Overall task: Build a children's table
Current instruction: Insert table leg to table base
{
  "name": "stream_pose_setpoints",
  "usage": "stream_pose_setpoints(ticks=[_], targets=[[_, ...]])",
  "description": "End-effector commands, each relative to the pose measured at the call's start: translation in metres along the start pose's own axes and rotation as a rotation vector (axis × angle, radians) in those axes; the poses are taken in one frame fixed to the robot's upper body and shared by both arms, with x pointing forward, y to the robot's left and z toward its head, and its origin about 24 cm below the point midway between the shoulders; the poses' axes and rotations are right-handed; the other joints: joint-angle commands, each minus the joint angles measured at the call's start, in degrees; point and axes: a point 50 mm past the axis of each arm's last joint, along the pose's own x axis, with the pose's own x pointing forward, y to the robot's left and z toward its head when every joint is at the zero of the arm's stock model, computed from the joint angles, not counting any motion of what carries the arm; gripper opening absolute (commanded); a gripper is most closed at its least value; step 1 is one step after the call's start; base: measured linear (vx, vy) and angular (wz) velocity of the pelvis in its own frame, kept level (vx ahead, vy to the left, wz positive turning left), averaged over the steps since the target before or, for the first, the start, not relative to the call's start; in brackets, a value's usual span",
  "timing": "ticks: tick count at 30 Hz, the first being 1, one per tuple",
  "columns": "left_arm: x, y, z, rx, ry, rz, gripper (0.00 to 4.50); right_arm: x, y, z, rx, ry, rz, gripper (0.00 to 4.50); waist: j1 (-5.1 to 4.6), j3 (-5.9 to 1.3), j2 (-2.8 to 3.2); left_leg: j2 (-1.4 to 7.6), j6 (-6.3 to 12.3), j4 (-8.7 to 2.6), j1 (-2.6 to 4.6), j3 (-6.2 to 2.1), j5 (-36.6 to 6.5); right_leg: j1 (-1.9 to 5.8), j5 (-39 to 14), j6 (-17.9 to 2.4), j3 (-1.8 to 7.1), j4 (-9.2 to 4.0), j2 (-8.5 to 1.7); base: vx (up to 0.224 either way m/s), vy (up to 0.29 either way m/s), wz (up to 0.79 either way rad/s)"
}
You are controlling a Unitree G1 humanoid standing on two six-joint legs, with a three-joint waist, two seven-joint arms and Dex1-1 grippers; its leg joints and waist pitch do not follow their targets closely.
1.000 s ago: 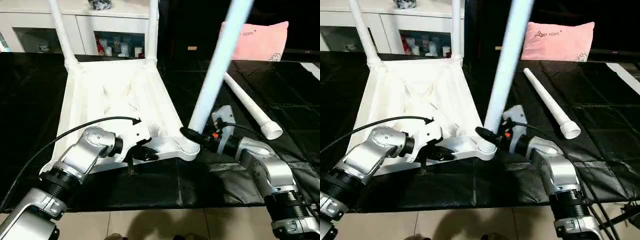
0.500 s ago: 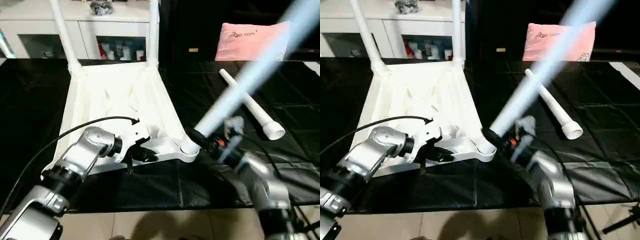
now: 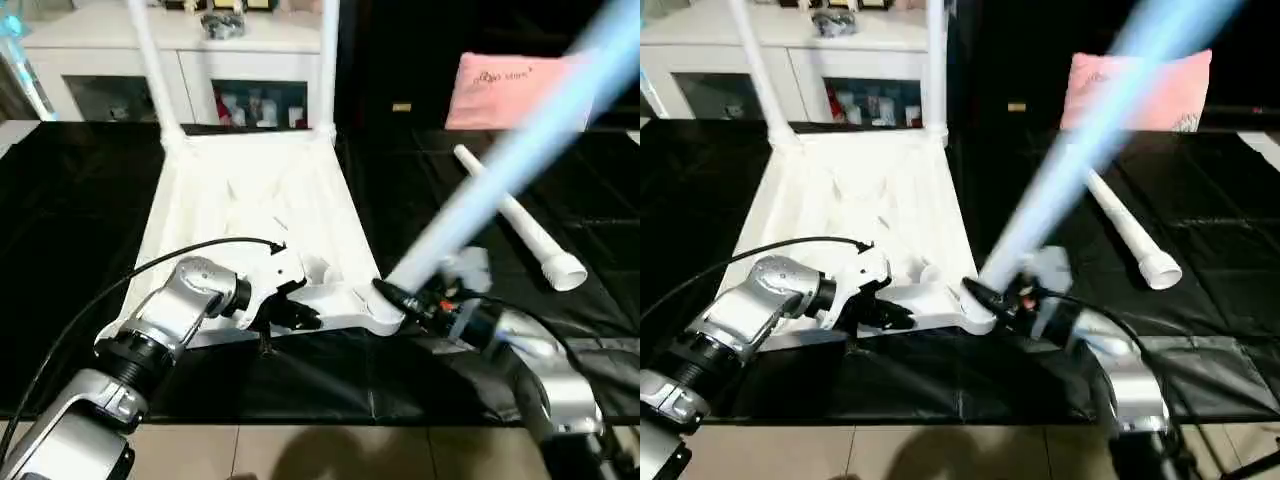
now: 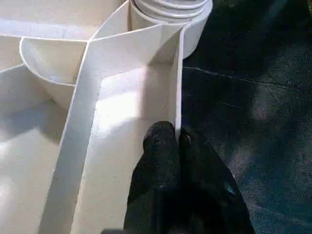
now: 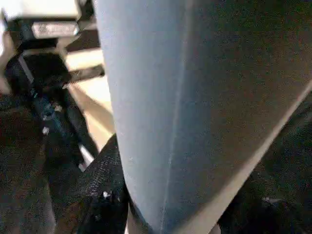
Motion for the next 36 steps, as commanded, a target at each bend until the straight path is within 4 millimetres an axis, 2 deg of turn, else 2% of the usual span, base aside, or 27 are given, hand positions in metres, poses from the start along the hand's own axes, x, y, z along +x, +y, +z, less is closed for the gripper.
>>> stream_pose_setpoints(ticks=[1,2,3,4,5,10,11,13,14,15,16,17,18,19,20,21,22,24,25,26,28,31,32,33,34,35,36], targets=[[-0.020,0.016,0.013,0.051,0.000,0.118,0.00,0.003,0.021,-0.037,0.094,0.204,0.169,1.93,-0.40,-2.80,-0.90,0.99,1.36,-3.78,1.08,-1.07,-22.32,1.23,-37.56,-0.75,1.82,-6.69,-4.38,0.000,0.000,0.00],[-0.020,0.017,0.013,0.052,0.001,0.118,0.00,0.003,0.022,-0.037,0.093,0.210,0.180,1.93,-0.42,-2.76,-0.62,1.04,1.30,-3.79,1.15,-1.12,-22.66,1.19,-37.80,-0.76,1.79,-6.71,-4.40,0.000,0.000,0.00],[-0.020,0.017,0.012,0.055,0.006,0.119,0.00,0.004,0.023,-0.038,0.089,0.228,0.212,1.93,-0.57,-2.74,-1.32,1.11,1.30,-3.73,1.29,-1.00,-23.13,0.96,-38.24,-0.45,1.78,-7.03,-4.39,0.000,0.000,0.00],[-0.020,0.016,0.012,0.056,0.007,0.119,0.00,0.004,0.023,-0.038,0.089,0.231,0.219,1.93,-0.38,-2.72,-0.98,1.01,1.15,-3.61,1.51,-1.03,-23.48,0.83,-38.92,-0.23,1.74,-7.10,-4.51,0.000,0.000,0.00],[-0.020,0.017,0.012,0.059,0.010,0.120,0.00,0.004,0.023,-0.040,0.091,0.233,0.221,1.93,-0.41,-2.72,-1.28,1.04,1.15,-3.63,1.41,-1.01,-23.43,0.85,-39.05,-0.08,1.73,-7.16,-4.55,0.000,0.000,0.00],[-0.019,0.017,0.014,0.091,0.028,0.099,0.00,0.008,0.019,-0.041,0.122,0.197,0.204,1.93,-0.83,-2.72,-1.53,1.27,0.34,-3.95,1.50,-1.40,-26.01,0.76,-39.04,-0.10,1.47,-7.27,-4.53,0.000,0.000,0.00],[-0.019,0.016,0.014,0.095,0.028,0.095,0.00,0.009,0.019,-0.040,0.128,0.186,0.198,1.93,-0.99,-2.70,-1.26,1.27,0.02,-3.87,1.68,-1.55,-27.12,0.76,-39.53,-0.05,1.25,-7.39,-4.61,0.000,0.000,0.00],[-0.018,0.017,0.015,0.099,0.031,0.093,0.00,0.009,0.019,-0.040,0.136,0.174,0.190,1.93,-1.41,-2.65,-1.30,1.28,-0.22,-3.72,2.09,-1.72,-28.94,0.77,-40.38,0.27,0.59,-7.90,-4.65,0.000,0.000,0.00],[-0.018,0.016,0.016,0.105,0.031,0.087,0.00,0.009,0.020,-0.040,0.140,0.169,0.189,1.93,-1.33,-2.60,-0.30,1.38,-0.35,-3.80,2.31,-1.89,-29.74,0.82,-39.87,0.00,0.40,-7.91,-4.71,0.000,0.000,0.00],[-0.018,0.015,0.017,0.121,0.026,0.073,0.00,0.009,0.021,-0.042,0.145,0.164,0.194,1.93,-1.85,-2.50,-0.13,1.83,-0.68,-4.06,2.67,-2.13,-32.38,0.92,-38.38,-0.37,-0.27,-8.42,-4.55,0.000,0.000,0.00],[-0.018,0.015,0.017,0.125,0.024,0.069,0.00,0.009,0.022,-0.043,0.147,0.163,0.195,1.93,-2.00,-2.54,0.15,1.94,-0.98,-4.20,2.74,-2.40,-33.53,1.19,-37.26,-0.47,-0.60,-8.22,-4.50,0.000,0.000,0.00],[-0.017,0.013,0.018,0.145,0.018,0.044,0.00,0.008,0.024,-0.044,0.155,0.159,0.204,1.93,-2.12,-2.32,0.44,2.06,-1.18,-4.43,3.00,-2.51,-35.75,1.32,-36.42,-0.63,-0.74,-8.43,-4.50,0.000,0.000,0.00],[-0.017,0.013,0.018,0.148,0.016,0.039,0.00,0.008,0.025,-0.045,0.156,0.158,0.206,1.93,-2.12,-2.32,0.44,2.06,-1.18,-4.43,3.00,-2.51,-35.75,1.32,-36.42,-0.63,-0.74,-8.43,-4.50,0.000,0.000,0.00],[-0.017,0.010,0.019,0.165,0.008,0.006,0.00,0.008,0.028,-0.046,0.153,0.161,0.227,1.93,-2.41,-2.12,1.40,1.97,-1.39,-4.50,3.36,-2.75,-37.40,1.91,-36.72,-0.42,-1.47,-8.66,-4.60,0.000,0.000,0.00],[-0.017,0.008,0.020,0.176,0.004,-0.020,0.00,0.008,0.030,-0.047,0.147,0.166,0.248,1.93,-2.55,-2.28,1.33,2.03,-1.47,-4.68,2.96,-2.95,-37.09,2.45,-36.26,-0.36,-1.45,-8.41,-4.87,0.000,0.000,0.00],[-0.017,0.006,0.020,0.187,0.008,-0.050,0.00,0.008,0.031,-0.048,0.140,0.172,0.266,1.93,-2.38,-2.24,1.60,2.05,-1.51,-4.75,2.88,-3.02,-36.71,2.47,-36.19,-0.57,-1.28,-8.14,-5.08,0.000,0.000,0.00],[-0.017,0.005,0.020,0.193,0.012,-0.067,0.00,0.009,0.031,-0.047,0.138,0.174,0.277,1.93,-2.33,-2.27,1.39,2.00,-1.46,-4.81,2.64,-2.96,-35.78,2.55,-36.24,-0.87,-0.85,-7.98,-5.34,0.055,-0.002,0.02],[-0.018,0.003,0.019,0.211,0.037,-0.115,0.00,0.010,0.034,-0.046,0.129,0.179,0.317,1.93,-2.08,-2.54,1.49,1.69,-0.90,-4.73,1.90,-2.75,-31.63,2.83,-35.73,-1.94,-0.10,-7.66,-5.77,0.053,-0.005,0.01],[-0.018,0.003,0.018,0.214,0.043,-0.121,0.00,0.011,0.034,-0.045,0.128,0.179,0.325,1.93,-1.74,-2.90,1.68,1.94,-0.15,-5.01,1.25,-2.65,-27.85,3.16,-32.13,-3.50,0.57,-6.84,-5.70,0.055,-0.017,0.01],[-0.018,0.003,0.017,0.216,0.054,-0.126,0.00,0.011,0.035,-0.044,0.124,0.183,0.340,1.93,-1.61,-3.03,1.71,2.06,0.09,-5.10,1.11,-2.57,-26.83,3.22,-30.39,-4.18,0.78,-6.62,-5.60,0.055,-0.017,0.01],[-0.018,0.006,0.016,0.223,0.076,-0.127,0.00,0.012,0.036,-0.044,0.112,0.198,0.372,1.93,-1.23,-3.46,1.81,2.39,0.84,-5.36,0.86,-2.26,-23.15,3.42,-23.25,-6.97,1.34,-5.61,-5.22,0.026,-0.008,0.00],[-0.017,0.007,0.015,0.221,0.081,-0.123,0.00,0.013,0.036,-0.044,0.109,0.201,0.380,1.93,-0.78,-3.64,1.79,2.53,1.27,-5.42,0.58,-1.95,-20.35,3.70,-18.73,-8.61,1.69,-4.78,-5.20,0.000,0.000,0.00],[-0.017,0.008,0.015,0.219,0.083,-0.115,0.00,0.013,0.036,-0.044,0.108,0.201,0.383,1.93,-0.75,-3.61,1.81,2.52,1.23,-5.42,0.54,-1.89,-20.32,3.73,-18.76,-8.67,1.71,-4.74,-5.22,0.000,0.000,0.00],[-0.016,0.009,0.016,0.216,0.083,-0.109,0.00,0.014,0.036,-0.043,0.106,0.201,0.385,1.93,-0.69,-3.56,1.08,2.35,1.41,-5.33,0.52,-1.72,-19.93,3.70,-20.13,-8.44,1.76,-4.64,-5.27,0.000,0.000,0.00],[-0.016,0.010,0.016,0.213,0.083,-0.105,0.00,0.014,0.036,-0.043,0.104,0.200,0.388,1.93,-0.64,-3.22,1.09,2.23,1.26,-5.28,0.72,-1.52,-20.72,3.26,-23.24,-7.69,1.83,-5.04,-5.25,0.000,0.000,0.00],[-0.016,0.010,0.016,0.211,0.082,-0.100,0.00,0.015,0.036,-0.042,0.103,0.199,0.391,1.93,-0.65,-3.12,0.87,2.23,1.13,-5.25,0.88,-1.51,-21.34,3.18,-25.18,-7.20,1.78,-5.21,-5.32,0.000,0.000,0.00],[-0.016,0.011,0.016,0.209,0.081,-0.096,0.00,0.016,0.036,-0.041,0.102,0.199,0.397,1.93,-0.55,-3.15,1.11,2.21,0.80,-5.20,1.13,-1.54,-21.96,3.12,-27.72,-6.39,1.74,-5.51,-5.51,0.000,0.000,0.00]])
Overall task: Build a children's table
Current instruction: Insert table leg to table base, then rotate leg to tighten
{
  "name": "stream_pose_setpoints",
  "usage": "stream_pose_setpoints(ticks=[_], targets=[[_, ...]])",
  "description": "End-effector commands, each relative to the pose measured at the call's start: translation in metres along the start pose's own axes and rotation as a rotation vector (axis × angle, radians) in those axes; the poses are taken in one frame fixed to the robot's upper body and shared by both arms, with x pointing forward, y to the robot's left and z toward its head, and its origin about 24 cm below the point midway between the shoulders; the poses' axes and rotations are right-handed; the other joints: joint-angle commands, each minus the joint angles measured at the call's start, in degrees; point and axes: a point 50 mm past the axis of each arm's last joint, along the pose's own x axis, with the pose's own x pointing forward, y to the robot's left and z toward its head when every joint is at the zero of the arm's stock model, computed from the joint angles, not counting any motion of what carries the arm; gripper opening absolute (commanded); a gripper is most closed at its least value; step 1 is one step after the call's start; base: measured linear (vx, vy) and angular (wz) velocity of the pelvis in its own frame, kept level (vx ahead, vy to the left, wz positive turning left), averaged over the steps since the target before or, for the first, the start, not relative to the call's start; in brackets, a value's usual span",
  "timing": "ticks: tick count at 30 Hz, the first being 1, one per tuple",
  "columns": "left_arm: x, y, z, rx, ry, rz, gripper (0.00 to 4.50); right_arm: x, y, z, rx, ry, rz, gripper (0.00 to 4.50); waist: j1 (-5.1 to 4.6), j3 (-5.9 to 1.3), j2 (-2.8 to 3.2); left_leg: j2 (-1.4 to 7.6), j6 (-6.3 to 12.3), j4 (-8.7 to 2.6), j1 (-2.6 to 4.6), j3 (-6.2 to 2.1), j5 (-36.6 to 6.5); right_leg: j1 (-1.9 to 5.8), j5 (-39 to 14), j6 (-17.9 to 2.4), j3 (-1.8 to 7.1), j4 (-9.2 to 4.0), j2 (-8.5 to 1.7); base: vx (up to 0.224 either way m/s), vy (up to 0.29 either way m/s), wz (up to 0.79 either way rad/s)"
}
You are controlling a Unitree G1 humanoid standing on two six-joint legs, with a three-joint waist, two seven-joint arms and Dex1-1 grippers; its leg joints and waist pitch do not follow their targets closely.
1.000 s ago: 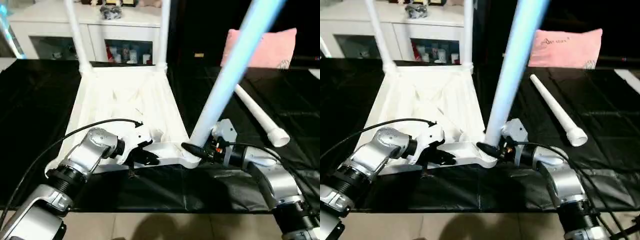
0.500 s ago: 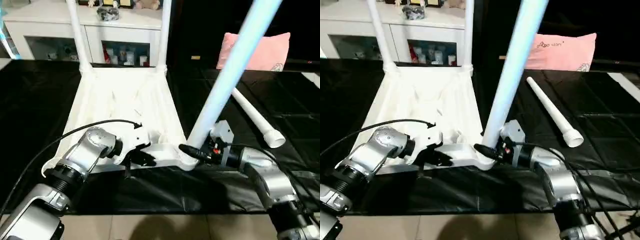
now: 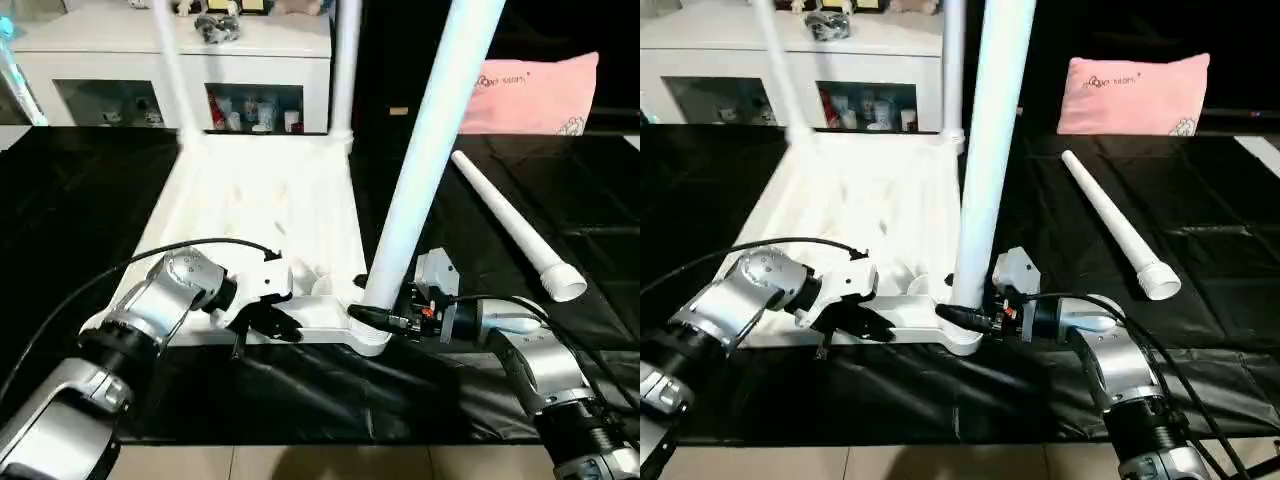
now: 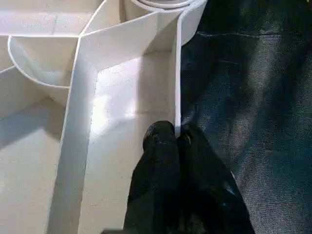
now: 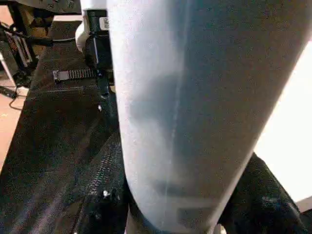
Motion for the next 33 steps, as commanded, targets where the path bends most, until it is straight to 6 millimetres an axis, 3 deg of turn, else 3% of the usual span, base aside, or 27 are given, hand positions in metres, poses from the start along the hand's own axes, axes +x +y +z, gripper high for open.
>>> stream_pose_setpoints(ticks=[1,9,10,12,15,16,18,21,22,23,25,27,28,33], targets=[[-0.004,0.010,0.020,0.071,-0.029,0.047,0.00,0.011,0.025,-0.039,0.130,0.162,0.145,1.93,0.04,-2.46,0.12,2.13,1.25,-4.30,0.28,-0.95,-21.11,1.22,-27.54,-6.26,3.95,-4.73,-4.86,0.000,0.000,0.00],[-0.006,0.012,0.018,0.052,-0.026,0.065,0.00,0.012,0.023,-0.039,0.126,0.164,0.147,1.93,-0.06,-2.34,-0.31,2.13,1.25,-4.44,0.33,-0.84,-21.92,0.90,-28.84,-5.60,4.07,-4.93,-4.78,0.000,0.000,0.00],[-0.007,0.013,0.017,0.017,-0.041,0.087,0.00,0.014,0.022,-0.039,0.146,0.152,0.101,1.93,-0.07,-2.27,-0.58,2.11,1.24,-4.43,0.41,-0.80,-22.17,0.76,-30.19,-5.17,4.04,-5.06,-4.85,0.000,0.000,0.00],[-0.010,0.014,0.017,-0.030,-0.070,0.120,0.00,0.016,0.017,-0.040,0.153,0.151,0.015,1.93,-0.18,-2.13,-0.45,2.14,0.84,-4.53,0.45,-0.88,-22.64,0.69,-31.43,-4.71,4.01,-5.22,-4.89,0.000,0.000,0.00],[-0.013,0.015,0.019,-0.097,-0.120,0.191,0.00,0.018,0.004,-0.041,0.152,0.149,-0.171,1.93,-0.73,-1.99,-0.81,1.97,-0.23,-4.47,0.64,-1.08,-24.46,0.44,-34.31,-3.64,3.60,-5.56,-4.96,0.000,0.000,0.00],[-0.014,0.015,0.020,-0.127,-0.141,0.221,0.00,0.020,-0.002,-0.041,0.160,0.139,-0.254,1.93,-1.50,-1.82,-0.98,2.00,-1.09,-4.45,0.58,-1.42,-26.23,0.46,-36.23,-2.81,3.15,-5.65,-5.16,0.000,0.000,0.00],[-0.014,0.012,0.023,-0.163,-0.165,0.264,0.00,0.024,-0.014,-0.038,0.198,0.111,-0.391,1.93,-2.44,-1.67,-0.69,2.13,-1.87,-4.64,0.57,-1.89,-28.89,0.46,-36.91,-1.90,2.66,-5.99,-4.98,0.000,0.000,0.00],[-0.014,0.008,0.028,-0.198,-0.187,0.294,0.00,0.029,-0.024,-0.036,0.217,0.111,-0.503,1.92,-4.53,-1.84,-0.70,2.10,-2.06,-4.65,0.38,-2.29,-31.53,0.61,-34.21,-2.60,2.41,-5.87,-5.05,0.000,0.000,0.00],[-0.013,0.006,0.034,-0.225,-0.203,0.319,0.00,0.034,-0.033,-0.035,0.239,0.122,-0.588,1.92,-4.82,-2.33,-0.91,2.16,-2.04,-4.58,-0.42,-2.28,-28.73,1.06,-31.48,-3.80,3.05,-5.02,-5.52,0.000,0.000,0.00],[-0.012,0.005,0.036,-0.234,-0.208,0.327,0.00,0.036,-0.036,-0.034,0.250,0.127,-0.621,1.91,-5.24,-2.24,-0.94,2.01,-1.69,-4.68,-0.90,-2.14,-27.32,1.03,-30.43,-4.60,3.13,-4.93,-5.33,0.000,0.000,0.00],[-0.009,0.003,0.046,-0.252,-0.225,0.348,0.00,0.044,-0.044,-0.033,0.296,0.153,-0.693,1.91,-5.57,-2.45,-1.03,1.68,-0.62,-4.14,-1.01,-1.54,-23.57,0.53,-28.20,-6.27,3.53,-4.87,-5.15,0.000,0.000,0.00],[-0.006,0.002,0.051,-0.257,-0.234,0.351,0.00,0.048,-0.047,-0.032,0.304,0.163,-0.719,1.91,-5.51,-2.62,-1.24,1.64,0.16,-4.02,-1.51,-1.31,-20.46,0.73,-25.71,-7.13,3.80,-4.54,-5.12,0.000,0.000,0.00],[-0.003,0.000,0.056,-0.259,-0.235,0.358,0.00,0.053,-0.050,-0.030,0.316,0.174,-0.747,1.91,-5.54,-2.87,-1.54,1.81,0.94,-3.89,-1.97,-1.06,-16.52,0.88,-21.89,-8.43,4.03,-3.65,-5.02,0.000,0.000,0.00],[0.002,-0.001,0.056,-0.261,-0.209,0.393,0.00,0.062,-0.050,-0.029,0.326,0.190,-0.753,1.91,-4.66,-2.85,-1.62,1.87,2.28,-3.57,-1.99,-0.47,-11.70,0.83,-15.73,-10.40,4.36,-2.71,-4.57,0.000,0.000,0.00]])
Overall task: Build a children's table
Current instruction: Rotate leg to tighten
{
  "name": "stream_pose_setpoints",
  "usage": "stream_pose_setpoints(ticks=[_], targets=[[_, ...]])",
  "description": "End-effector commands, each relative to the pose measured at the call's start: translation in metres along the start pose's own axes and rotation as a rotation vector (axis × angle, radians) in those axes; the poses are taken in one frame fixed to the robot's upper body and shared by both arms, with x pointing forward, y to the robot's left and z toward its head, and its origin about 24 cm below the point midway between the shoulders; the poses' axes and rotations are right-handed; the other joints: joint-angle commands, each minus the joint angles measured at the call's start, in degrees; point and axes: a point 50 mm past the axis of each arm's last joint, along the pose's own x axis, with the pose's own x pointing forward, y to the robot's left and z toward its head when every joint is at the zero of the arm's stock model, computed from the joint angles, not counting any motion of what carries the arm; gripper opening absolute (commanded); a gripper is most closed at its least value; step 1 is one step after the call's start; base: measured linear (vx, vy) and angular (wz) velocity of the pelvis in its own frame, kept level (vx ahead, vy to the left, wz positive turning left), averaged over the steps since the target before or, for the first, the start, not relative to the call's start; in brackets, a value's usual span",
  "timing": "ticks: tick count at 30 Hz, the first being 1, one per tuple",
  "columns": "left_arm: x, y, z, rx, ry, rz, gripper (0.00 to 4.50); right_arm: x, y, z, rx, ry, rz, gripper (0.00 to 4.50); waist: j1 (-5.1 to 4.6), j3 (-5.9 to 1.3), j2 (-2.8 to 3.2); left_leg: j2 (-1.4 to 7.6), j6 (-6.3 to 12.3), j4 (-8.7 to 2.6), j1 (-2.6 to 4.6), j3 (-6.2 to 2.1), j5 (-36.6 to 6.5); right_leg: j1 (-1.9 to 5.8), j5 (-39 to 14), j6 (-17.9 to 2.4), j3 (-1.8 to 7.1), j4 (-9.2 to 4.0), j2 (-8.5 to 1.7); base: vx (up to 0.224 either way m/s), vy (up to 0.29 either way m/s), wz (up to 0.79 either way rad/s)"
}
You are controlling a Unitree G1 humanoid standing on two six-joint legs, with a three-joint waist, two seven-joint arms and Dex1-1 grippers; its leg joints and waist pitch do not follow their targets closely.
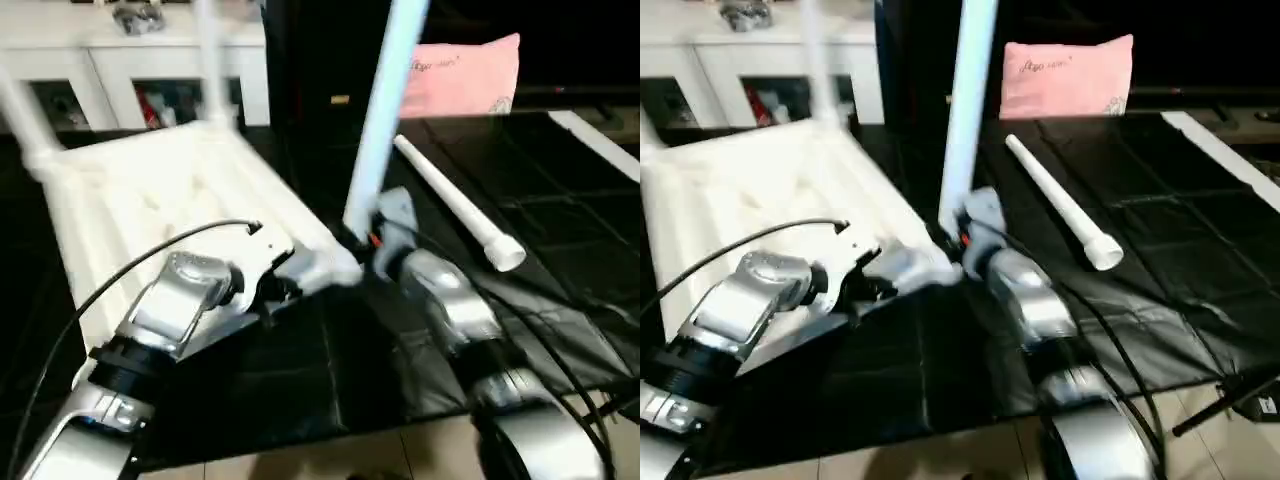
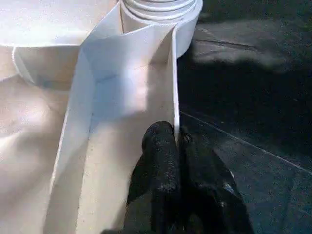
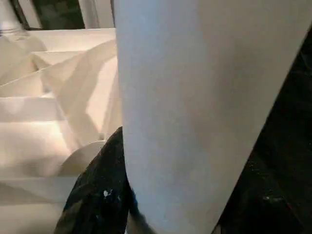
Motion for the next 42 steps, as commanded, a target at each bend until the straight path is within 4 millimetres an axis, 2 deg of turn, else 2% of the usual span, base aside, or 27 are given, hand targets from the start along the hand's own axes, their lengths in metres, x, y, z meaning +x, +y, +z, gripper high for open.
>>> stream_pose_setpoints(ticks=[1,4,8,10,11,12,14,18,19,21,22,23,24,25,29,30,31,32,35,37,39,42], targets=[[-0.002,-0.018,0.030,0.088,-0.112,-0.078,0.00,-0.015,-0.011,-0.059,0.064,0.266,-0.117,1.91,1.12,-3.11,0.57,1.85,2.60,-3.86,-0.64,-0.75,-11.32,3.13,-15.03,-10.13,4.43,-3.53,-4.36,0.000,0.000,0.00],[-0.003,-0.016,0.028,0.074,-0.106,-0.055,0.00,-0.014,-0.010,-0.061,0.048,0.276,-0.108,1.91,1.17,-2.90,0.59,1.86,2.17,-3.96,-0.47,-0.67,-13.07,3.04,-16.79,-10.03,4.45,-3.72,-4.33,0.000,0.000,0.00],[-0.002,-0.015,0.027,0.065,-0.104,-0.041,0.00,-0.014,-0.010,-0.062,0.056,0.273,-0.095,1.91,1.11,-2.66,0.71,1.80,1.19,-4.11,-0.13,-0.75,-16.53,2.76,-21.26,-8.67,4.45,-4.35,-4.30,0.000,0.000,0.00],[-0.001,-0.014,0.026,0.064,-0.104,-0.037,0.00,-0.013,-0.010,-0.061,0.043,0.269,-0.087,2.61,1.08,-2.64,0.57,1.75,1.10,-4.09,-0.02,-0.74,-17.34,2.62,-22.34,-8.16,4.47,-4.54,-4.28,0.000,0.000,0.00],[0.000,-0.014,0.026,0.063,-0.104,-0.035,0.00,-0.013,-0.010,-0.060,0.042,0.267,-0.086,2.61,1.11,-2.66,0.59,1.76,1.08,-4.11,-0.03,-0.78,-17.32,2.65,-22.45,-8.10,4.46,-4.51,-4.30,0.000,0.000,0.00],[0.000,-0.014,0.025,0.063,-0.104,-0.034,0.00,-0.013,-0.010,-0.060,0.043,0.266,-0.086,2.70,1.37,-2.79,0.63,1.79,1.13,-4.02,0.12,-0.65,-16.52,2.47,-21.50,-8.63,4.58,-4.57,-4.34,0.000,0.000,0.00],[0.000,-0.014,0.025,0.057,-0.108,-0.029,0.00,-0.013,-0.010,-0.060,0.051,0.262,-0.084,2.96,1.83,-2.93,0.58,1.95,1.28,-4.08,-0.16,-0.64,-14.41,2.75,-18.63,-9.22,4.72,-3.97,-4.27,0.000,0.000,0.00],[0.002,-0.011,0.023,0.057,-0.108,-0.002,0.00,-0.015,-0.012,-0.059,0.063,0.241,-0.081,3.16,2.54,-3.02,0.59,1.87,1.57,-4.05,-0.15,-0.38,-13.01,2.80,-16.17,-9.79,4.91,-3.80,-4.26,0.000,0.000,0.00],[0.004,-0.006,0.022,0.062,-0.102,0.026,0.00,-0.017,-0.012,-0.058,0.076,0.208,-0.049,3.25,2.68,-2.99,0.45,1.87,1.80,-4.06,-0.11,-0.34,-12.92,2.76,-16.18,-9.74,4.88,-3.79,-4.17,0.000,0.000,0.00],[0.004,-0.002,0.021,0.071,-0.096,0.051,0.00,-0.020,-0.011,-0.056,0.083,0.167,-0.006,3.42,3.14,-3.10,0.56,1.94,2.16,-3.97,-0.05,-0.26,-12.26,2.81,-14.99,-9.88,4.97,-3.72,-4.23,0.000,0.000,0.00],[0.005,0.000,0.021,0.076,-0.094,0.061,0.00,-0.023,-0.011,-0.056,0.065,0.155,0.007,3.50,3.48,-3.34,0.36,1.99,2.27,-3.85,-0.10,-0.08,-11.37,2.77,-13.55,-10.21,5.04,-3.57,-4.40,0.000,0.000,0.00],[0.005,0.002,0.020,0.080,-0.093,0.067,0.00,-0.025,-0.012,-0.057,0.052,0.148,0.017,3.50,3.61,-3.22,0.23,1.73,2.55,-3.86,-0.24,-0.07,-10.73,2.92,-13.27,-9.84,4.97,-3.54,-4.09,0.000,0.000,0.00],[0.005,0.004,0.020,0.085,-0.092,0.075,0.00,-0.031,-0.012,-0.059,0.055,0.135,0.035,3.59,3.91,-3.14,0.33,1.71,3.10,-3.88,-0.19,0.00,-10.25,2.86,-13.29,-9.38,4.99,-3.69,-3.94,0.000,0.000,0.00],[0.006,0.007,0.020,0.092,-0.092,0.081,0.00,-0.040,-0.014,-0.061,0.061,0.119,0.054,3.78,3.98,-3.10,0.28,1.77,3.22,-3.94,-0.12,-0.02,-10.49,2.82,-14.00,-8.94,4.98,-3.77,-3.93,0.000,0.000,0.00],[0.007,0.009,0.019,0.125,-0.094,0.057,0.00,-0.062,-0.018,-0.065,0.050,0.081,0.085,4.06,4.64,-3.11,0.34,1.71,3.38,-3.96,-0.10,-0.03,-11.49,2.78,-16.41,-7.53,4.88,-4.34,-3.88,0.000,0.000,0.00],[0.007,0.009,0.019,0.127,-0.094,0.056,0.00,-0.062,-0.018,-0.065,0.050,0.080,0.086,4.06,4.65,-3.29,0.17,1.88,3.11,-3.99,-0.34,-0.16,-11.15,2.91,-15.55,-7.88,4.96,-3.94,-4.16,0.000,0.000,0.00],[0.007,0.009,0.018,0.133,-0.095,0.041,0.00,-0.066,-0.019,-0.065,0.060,0.065,0.094,4.27,4.59,-3.22,0.23,1.70,3.34,-4.00,-0.43,-0.13,-11.14,3.01,-15.54,-7.71,4.91,-4.03,-3.99,0.000,0.000,0.00],[0.007,0.008,0.017,0.135,-0.095,0.032,0.00,-0.069,-0.020,-0.065,0.069,0.054,0.100,4.35,4.49,-3.10,0.28,1.80,3.41,-4.07,-0.34,-0.16,-11.71,2.80,-16.98,-7.79,4.85,-4.17,-3.95,0.000,0.000,0.00],[0.008,0.007,0.013,0.174,-0.091,-0.029,0.00,-0.081,-0.022,-0.059,0.048,0.014,0.152,4.43,4.85,-3.08,0.38,1.83,3.71,-3.94,-0.07,-0.03,-11.33,2.61,-17.02,-7.66,4.98,-4.38,-3.96,0.000,0.000,0.00],[0.008,0.006,0.008,0.220,-0.078,-0.093,0.00,-0.091,-0.027,-0.053,0.017,0.014,0.187,4.43,5.21,-3.15,0.34,1.96,4.16,-3.98,-0.11,-0.07,-9.99,2.66,-13.70,-8.24,5.07,-3.93,-3.79,0.000,0.000,0.00],[0.008,0.005,0.006,0.231,-0.071,-0.113,0.00,-0.094,-0.030,-0.050,0.004,0.012,0.206,4.43,5.33,-3.17,0.35,1.95,4.40,-3.95,-0.07,0.01,-9.87,2.72,-12.80,-8.73,5.11,-3.74,-3.87,0.000,0.000,0.00],[0.006,0.006,0.003,0.268,-0.060,-0.154,0.00,-0.099,-0.036,-0.039,-0.028,-0.017,0.246,4.43,5.63,-3.00,0.22,1.81,4.21,-3.91,0.01,0.12,-11.16,2.66,-16.32,-7.88,5.01,-4.23,-4.02,0.000,0.000,0.00]])
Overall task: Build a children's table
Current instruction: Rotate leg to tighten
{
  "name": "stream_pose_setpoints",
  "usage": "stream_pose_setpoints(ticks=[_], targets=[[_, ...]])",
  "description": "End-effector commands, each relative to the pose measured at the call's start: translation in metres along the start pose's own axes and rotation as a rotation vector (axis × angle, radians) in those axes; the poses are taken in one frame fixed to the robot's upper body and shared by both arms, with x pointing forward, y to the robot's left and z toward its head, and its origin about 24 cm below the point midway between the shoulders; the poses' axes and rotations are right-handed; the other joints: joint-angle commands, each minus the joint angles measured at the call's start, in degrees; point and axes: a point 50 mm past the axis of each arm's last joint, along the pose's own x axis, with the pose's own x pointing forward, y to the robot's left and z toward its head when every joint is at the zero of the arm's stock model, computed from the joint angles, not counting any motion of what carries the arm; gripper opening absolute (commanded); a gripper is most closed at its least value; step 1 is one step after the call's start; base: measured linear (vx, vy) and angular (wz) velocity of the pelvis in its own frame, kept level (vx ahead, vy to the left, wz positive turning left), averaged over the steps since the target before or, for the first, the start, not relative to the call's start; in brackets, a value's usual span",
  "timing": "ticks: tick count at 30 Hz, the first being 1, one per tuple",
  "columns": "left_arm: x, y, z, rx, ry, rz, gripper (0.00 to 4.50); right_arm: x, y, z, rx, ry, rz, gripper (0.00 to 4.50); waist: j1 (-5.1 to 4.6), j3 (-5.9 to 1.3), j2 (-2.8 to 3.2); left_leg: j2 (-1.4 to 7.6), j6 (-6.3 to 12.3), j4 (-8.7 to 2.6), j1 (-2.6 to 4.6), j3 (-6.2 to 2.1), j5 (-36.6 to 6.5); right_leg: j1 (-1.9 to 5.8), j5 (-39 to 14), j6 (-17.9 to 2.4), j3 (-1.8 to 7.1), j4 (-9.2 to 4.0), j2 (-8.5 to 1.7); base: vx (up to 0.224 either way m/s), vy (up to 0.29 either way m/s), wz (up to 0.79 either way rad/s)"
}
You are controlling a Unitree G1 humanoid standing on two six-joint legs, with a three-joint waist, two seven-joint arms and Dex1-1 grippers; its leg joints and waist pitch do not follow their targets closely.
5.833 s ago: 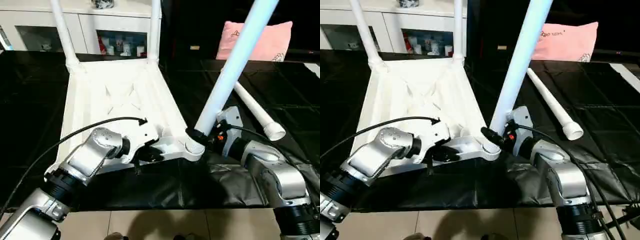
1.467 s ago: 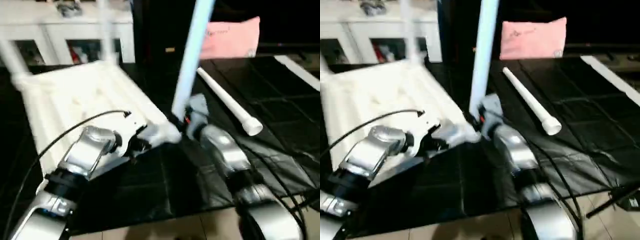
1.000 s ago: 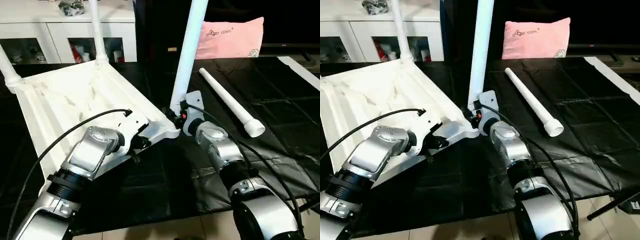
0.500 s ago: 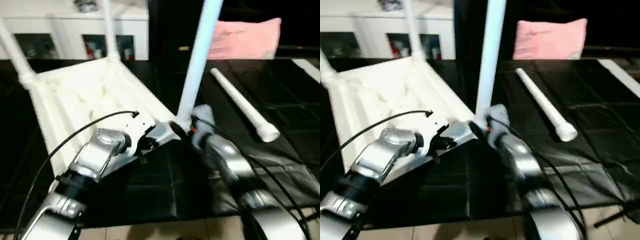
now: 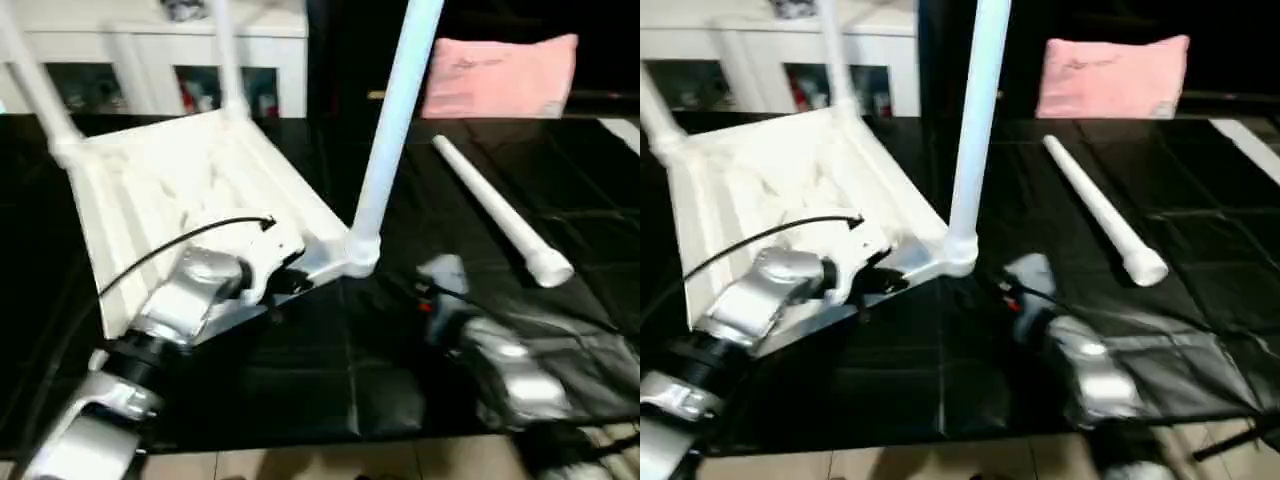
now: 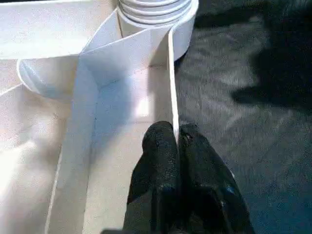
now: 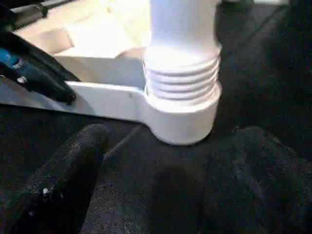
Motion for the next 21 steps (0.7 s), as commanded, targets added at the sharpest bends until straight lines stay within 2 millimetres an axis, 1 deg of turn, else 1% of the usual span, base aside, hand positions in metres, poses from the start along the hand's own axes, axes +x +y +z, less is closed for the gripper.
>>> stream_pose_setpoints(ticks=[1,2,3,4,5,6,7,9,10,11,12,14,17,19,21], targets=[[0.003,-0.005,0.008,0.091,-0.011,-0.096,0.00,-0.004,-0.004,0.015,-0.026,-0.040,0.047,4.43,0.18,-3.23,0.16,1.93,4.13,-3.87,0.18,-0.57,-11.24,3.46,-17.25,-7.39,4.20,-4.30,-4.14,0.000,0.000,0.00],[0.002,-0.006,0.007,0.104,-0.010,-0.125,0.00,-0.006,-0.007,0.020,-0.041,-0.039,0.069,4.43,0.22,-3.27,-0.02,2.00,4.02,-3.86,0.20,-0.53,-11.03,3.44,-17.10,-7.39,4.25,-4.28,-4.15,0.000,0.000,0.00],[0.002,-0.006,0.007,0.104,-0.010,-0.125,0.00,-0.006,-0.007,0.020,-0.041,-0.039,0.069,4.43,0.32,-3.30,0.03,2.00,3.97,-3.84,0.22,-0.55,-10.86,3.48,-16.87,-7.50,4.25,-4.15,-4.16,0.000,0.000,0.00],[-0.001,-0.008,0.005,0.149,-0.002,-0.182,0.00,-0.010,-0.010,0.028,-0.074,-0.018,0.125,4.43,0.42,-3.32,0.01,2.00,4.01,-3.83,0.25,-0.52,-10.55,3.48,-16.62,-7.55,4.29,-4.15,-4.15,0.000,0.000,0.00],[-0.002,-0.008,0.004,0.171,-0.001,-0.204,0.00,-0.012,-0.011,0.031,-0.085,-0.008,0.148,4.43,0.68,-3.37,-0.02,2.05,4.22,-3.80,0.26,-0.54,-10.05,3.56,-16.12,-7.56,4.34,-4.02,-4.16,0.000,0.000,0.00],[-0.002,-0.008,0.004,0.182,0.002,-0.216,0.00,-0.012,-0.011,0.032,-0.091,0.002,0.163,4.43,0.84,-3.34,0.02,2.00,4.37,-3.76,0.31,-0.47,-9.82,3.46,-15.85,-7.61,4.36,-4.03,-4.11,0.000,0.000,0.00],[-0.003,-0.008,0.003,0.208,0.008,-0.244,0.00,-0.014,-0.012,0.035,-0.108,0.025,0.198,4.43,1.02,-3.43,-0.11,2.04,4.52,-3.73,0.34,-0.46,-9.10,3.50,-14.43,-8.06,4.38,-3.72,-4.07,0.000,0.000,0.00],[-0.003,-0.010,0.003,0.241,0.015,-0.291,0.00,-0.014,-0.014,0.038,-0.150,0.070,0.243,4.43,1.34,-3.43,-0.09,2.11,4.46,-3.70,0.36,-0.43,-8.63,3.51,-13.88,-8.42,4.41,-3.54,-4.18,0.000,0.000,0.00],[-0.003,-0.011,0.003,0.243,0.016,-0.293,0.00,-0.014,-0.014,0.039,-0.152,0.071,0.246,4.43,1.48,-3.46,-0.06,2.10,4.44,-3.69,0.41,-0.41,-8.54,3.51,-13.89,-8.45,4.39,-3.59,-4.20,0.000,0.000,0.00],[-0.003,-0.013,0.002,0.266,0.022,-0.325,0.00,-0.014,-0.015,0.041,-0.180,0.095,0.281,4.43,1.84,-3.53,-0.05,2.18,4.30,-3.63,0.44,-0.34,-7.81,3.49,-12.92,-8.79,4.44,-3.37,-4.24,0.000,0.000,0.00],[-0.003,-0.013,0.002,0.266,0.022,-0.325,0.00,-0.014,-0.015,0.041,-0.180,0.095,0.281,4.43,1.84,-3.53,-0.05,2.18,4.30,-3.63,0.44,-0.34,-7.81,3.49,-12.92,-8.79,4.44,-3.37,-4.24,0.000,0.000,0.00],[-0.003,-0.015,0.002,0.286,0.022,-0.357,0.00,-0.014,-0.016,0.043,-0.189,0.113,0.316,4.43,2.41,-3.65,-0.10,2.25,4.28,-3.58,0.49,-0.28,-7.16,3.52,-12.24,-8.96,4.47,-3.21,-4.30,0.000,0.000,0.00],[-0.002,-0.020,0.004,0.328,0.019,-0.416,0.00,-0.011,-0.014,0.044,-0.229,0.151,0.385,4.43,2.57,-3.70,-0.13,2.28,4.17,-3.52,0.37,-0.31,-6.99,3.66,-11.65,-9.16,4.39,-3.00,-4.28,0.000,0.000,0.00],[-0.001,-0.022,0.006,0.347,0.015,-0.445,0.00,-0.009,-0.013,0.042,-0.246,0.175,0.423,4.43,2.60,-3.66,-0.14,2.27,4.06,-3.50,0.40,-0.26,-7.29,3.57,-12.05,-9.17,4.39,-3.06,-4.29,0.000,0.000,0.00],[-0.001,-0.023,0.006,0.350,0.015,-0.451,0.00,-0.008,-0.013,0.042,-0.247,0.181,0.431,4.43,2.71,-3.67,-0.13,2.29,3.96,-3.50,0.35,-0.28,-7.24,3.65,-12.31,-9.12,4.41,-3.05,-4.32,0.000,0.000,0.00]])
